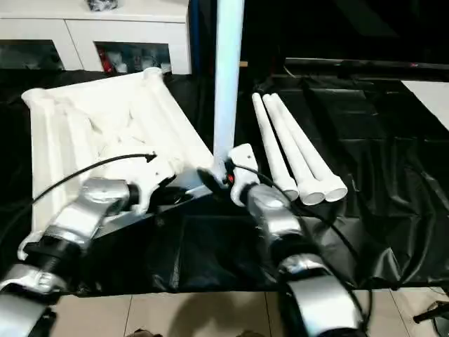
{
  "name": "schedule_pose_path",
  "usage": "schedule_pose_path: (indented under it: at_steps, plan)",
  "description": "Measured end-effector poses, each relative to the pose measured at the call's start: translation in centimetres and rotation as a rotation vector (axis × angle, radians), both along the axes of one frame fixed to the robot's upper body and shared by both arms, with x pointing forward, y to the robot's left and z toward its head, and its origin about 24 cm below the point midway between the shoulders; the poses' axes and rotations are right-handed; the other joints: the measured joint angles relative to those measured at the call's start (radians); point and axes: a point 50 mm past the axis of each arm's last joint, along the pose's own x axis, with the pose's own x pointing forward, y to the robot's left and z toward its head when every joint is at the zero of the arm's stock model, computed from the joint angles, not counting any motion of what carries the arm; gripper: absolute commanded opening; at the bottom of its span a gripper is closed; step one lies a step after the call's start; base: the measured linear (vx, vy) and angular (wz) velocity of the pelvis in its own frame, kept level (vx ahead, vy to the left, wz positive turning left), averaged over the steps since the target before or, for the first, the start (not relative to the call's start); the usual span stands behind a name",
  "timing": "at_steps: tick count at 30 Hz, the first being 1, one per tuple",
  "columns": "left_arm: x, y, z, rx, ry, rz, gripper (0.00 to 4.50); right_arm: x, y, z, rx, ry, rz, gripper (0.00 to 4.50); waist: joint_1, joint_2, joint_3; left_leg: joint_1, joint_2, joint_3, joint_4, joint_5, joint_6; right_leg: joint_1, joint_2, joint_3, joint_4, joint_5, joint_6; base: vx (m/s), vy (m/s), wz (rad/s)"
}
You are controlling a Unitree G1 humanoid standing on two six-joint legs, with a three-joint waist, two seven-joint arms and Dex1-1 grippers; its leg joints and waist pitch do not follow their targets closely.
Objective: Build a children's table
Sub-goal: Rotate leg to tighten
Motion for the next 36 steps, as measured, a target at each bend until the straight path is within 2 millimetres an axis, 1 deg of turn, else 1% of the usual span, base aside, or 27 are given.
schedule_pose_path:
  at_steps: [2,4,5,8,9,10,12,16,20,23,25,27,28,30,32,36]
  plan:
    - [-0.3,0.3,0.0,-0.001,0.014,-0.042,0.00,-0.4,-0.2,0.0,-0.002,0.000,0.077,3.99,0.006,0.000,0.000,0.000,0.000,0.000,0.000,0.000,0.000,0.000,0.000,0.000,0.000,0.000,0.000,0.000,0.000,0.00]
    - [-0.7,0.6,0.1,0.001,0.034,-0.101,0.00,-1.0,-0.7,0.2,-0.007,0.000,0.193,3.99,0.016,0.000,0.000,0.000,0.000,0.000,0.001,0.000,0.000,0.000,0.000,0.000,0.000,0.000,0.000,0.000,0.000,0.00]
    - [-1.0,1.0,0.1,0.002,0.049,-0.134,0.00,-1.5,-1.0,0.1,-0.014,0.007,0.273,3.72,0.023,0.000,0.000,0.000,0.001,0.000,0.001,0.000,0.000,0.000,0.000,-0.001,0.000,0.000,0.000,0.000,0.000,0.00]
    - [-1.3,1.3,0.1,0.007,0.066,-0.190,0.00,-2.0,-1.3,0.3,-0.030,0.008,0.376,3.59,0.033,0.000,0.000,-0.001,0.001,0.001,0.002,0.000,0.000,0.001,0.000,-0.001,0.000,0.000,0.000,0.000,0.000,0.00]
    - [-1.4,1.3,0.1,0.007,0.070,-0.201,0.00,-2.1,-1.5,0.3,-0.034,0.010,0.395,3.46,0.037,0.000,0.000,-0.001,0.001,0.001,0.002,0.000,0.000,0.001,0.000,-0.001,0.000,0.000,0.000,0.000,0.000,0.00]
    - [-1.4,1.3,0.1,0.006,0.074,-0.214,0.00,-2.2,-1.6,0.3,-0.041,0.012,0.420,3.46,0.041,-0.001,0.000,-0.001,0.001,0.001,0.002,0.000,0.000,0.001,0.000,-0.001,0.000,0.000,0.000,0.000,0.000,0.00]
    - [-1.6,1.5,0.1,0.009,0.086,-0.253,0.00,-2.6,-2.0,0.4,-0.076,0.014,0.492,3.18,0.049,-0.001,0.000,-0.001,0.001,0.001,0.002,0.000,0.000,0.001,0.000,-0.001,0.000,0.000,0.000,0.000,0.000,0.00]
    - [-1.8,1.8,0.0,0.009,0.104,-0.286,0.00,-3.0,-2.0,0.4,-0.096,0.012,0.554,2.86,0.052,-0.001,0.000,0.000,0.003,0.003,0.002,0.000,0.000,0.001,0.000,-0.001,0.000,0.000,0.000,0.000,0.000,0.00]
    - [-2.0,2.1,0.0,0.017,0.115,-0.313,0.00,-3.3,-1.9,0.5,-0.097,0.018,0.592,2.78,0.053,-0.002,0.000,0.000,0.004,0.005,0.002,0.000,0.000,0.001,0.000,-0.001,0.000,0.000,0.000,0.000,0.000,0.00]
    - [-2.0,2.1,0.0,0.016,0.115,-0.312,0.00,-3.4,-1.8,0.4,-0.090,0.025,0.585,2.74,0.052,-0.003,-0.001,0.001,0.006,0.007,0.002,0.000,0.000,0.001,0.000,-0.001,0.000,0.000,0.000,0.000,0.000,0.00]
    - [-1.9,2.1,0.0,0.015,0.113,-0.296,0.00,-3.3,-1.6,0.2,-0.078,0.029,0.547,2.74,0.050,-0.004,-0.001,0.002,0.007,0.010,0.002,0.000,0.000,0.002,0.000,-0.001,0.001,0.000,0.000,0.000,0.000,0.00]
    - [-1.4,2.2,-0.2,0.004,0.095,-0.202,0.00,-2.7,-1.1,-0.3,-0.052,0.027,0.399,2.74,0.045,-0.005,-0.002,0.007,0.007,0.011,0.002,0.000,0.000,0.004,0.000,0.000,0.002,0.000,0.000,0.000,0.000,0.00]
    - [-1.1,2.1,-0.3,0.001,0.084,-0.157,0.00,-2.3,-0.9,-0.4,-0.047,0.021,0.317,2.74,0.040,-0.005,-0.001,0.010,0.007,0.012,0.002,0.000,0.000,0.005,0.000,0.001,0.002,0.001,-0.001,0.000,0.000,0.00]
    - [-0.5,1.3,-0.5,-0.007,0.061,-0.084,0.00,-1.3,-0.6,-0.5,-0.041,0.018,0.146,2.74,0.024,-0.006,0.000,0.013,0.006,0.013,0.002,0.001,-0.001,0.007,-0.002,0.001,0.001,-0.001,0.001,0.000,0.000,0.00]
    - [0.0,0.4,-0.5,-0.002,0.039,-0.025,0.00,-0.4,-0.2,-0.5,-0.040,0.029,0.003,2.74,0.015,-0.006,0.000,0.014,0.006,0.013,0.002,0.001,-0.001,0.007,-0.002,0.002,0.001,-0.001,0.002,0.000,0.000,0.00]
    - [0.8,-1.1,-0.5,0.003,-0.001,0.075,0.00,0.8,0.7,-0.4,-0.055,0.037,-0.223,2.73,0.009,-0.006,-0.001,0.015,0.006,0.013,0.002,0.001,-0.001,0.006,-0.001,0.002,0.001,0.001,0.003,0.000,0.000,0.00]
